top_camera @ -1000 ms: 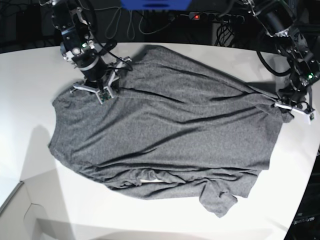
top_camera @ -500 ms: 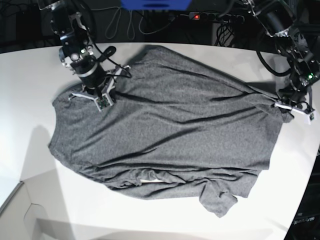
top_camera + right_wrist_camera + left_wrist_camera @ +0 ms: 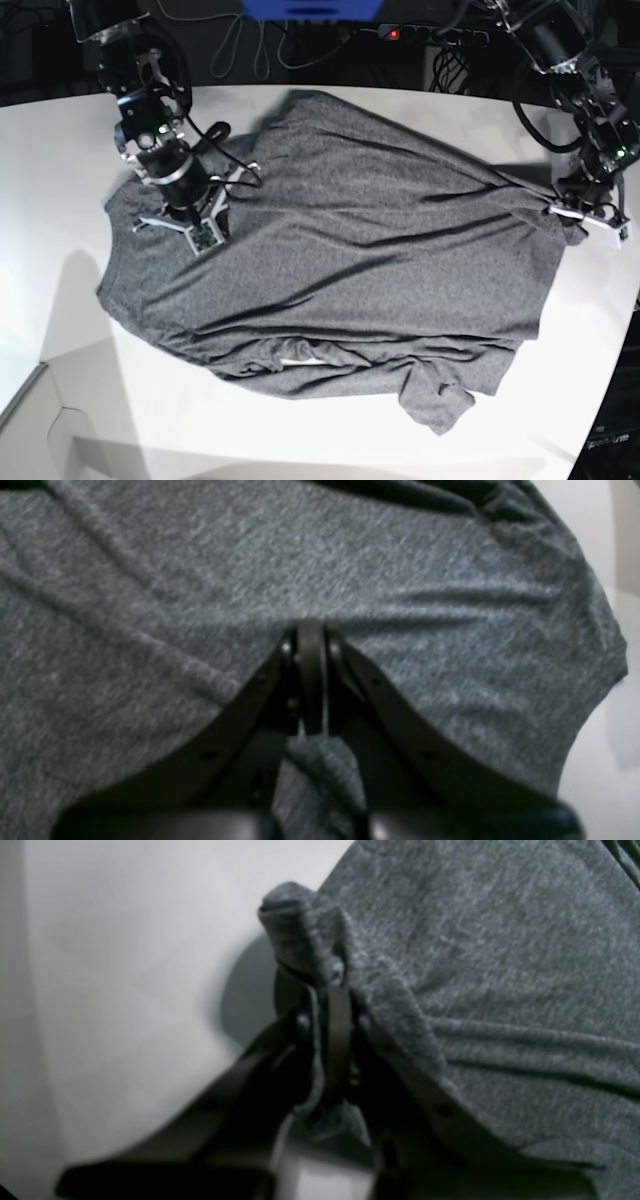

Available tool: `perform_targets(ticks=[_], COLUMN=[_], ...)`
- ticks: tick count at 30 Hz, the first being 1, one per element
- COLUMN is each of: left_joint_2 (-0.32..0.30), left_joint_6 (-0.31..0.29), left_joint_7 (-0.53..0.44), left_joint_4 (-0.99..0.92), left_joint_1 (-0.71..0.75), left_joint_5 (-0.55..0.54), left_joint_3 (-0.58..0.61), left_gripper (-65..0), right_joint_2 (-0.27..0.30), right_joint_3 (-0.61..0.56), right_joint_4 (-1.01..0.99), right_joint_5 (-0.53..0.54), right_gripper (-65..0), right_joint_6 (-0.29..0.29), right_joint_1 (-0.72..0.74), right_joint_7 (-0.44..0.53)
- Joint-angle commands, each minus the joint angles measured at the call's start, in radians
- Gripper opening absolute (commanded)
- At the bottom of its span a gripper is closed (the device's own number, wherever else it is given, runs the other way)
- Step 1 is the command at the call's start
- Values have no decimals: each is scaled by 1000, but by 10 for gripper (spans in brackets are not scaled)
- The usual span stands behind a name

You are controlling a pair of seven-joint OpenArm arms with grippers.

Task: Layout the t-shirt on the table in an organized manner, then fold the t-shirt properly
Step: 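Lower the held corner with the right gripper onto the table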

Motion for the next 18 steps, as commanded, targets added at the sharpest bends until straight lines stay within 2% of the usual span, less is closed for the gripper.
perform_targets(ticks=[1, 4, 9, 10, 13, 18], left_joint_2=[-16, -14, -9, -9, -6, -6], left_joint_6=[-2, -2, -2, -2, -2, -2], left_joint_7=[-16, -16, -16, -16, -16, -18], left_joint_4=[19, 19, 19, 19, 19, 19], left_joint_1=[-15, -15, -15, -15, -15, -15], left_joint_5=[-11, -11, -11, -11, -11, -11], left_joint_3=[-3, -3, -3, -3, -3, -3], left_gripper=[-649, -649, -649, -649, -649, -649], right_joint_2=[6, 6, 8, 9, 42, 66], right_joint_3=[5, 0, -3, -3, -7, -10], right_joint_4=[19, 19, 14, 14, 12, 0], right_joint_5=[2, 2, 2, 2, 2, 2], right_gripper=[-640, -577, -398, -378, -336, -324], right_joint_6=[-2, -2, -2, -2, -2, -2], right_joint_1=[4, -24, -50, -52, -56, -52], right_joint_7=[20, 20, 20, 20, 20, 20])
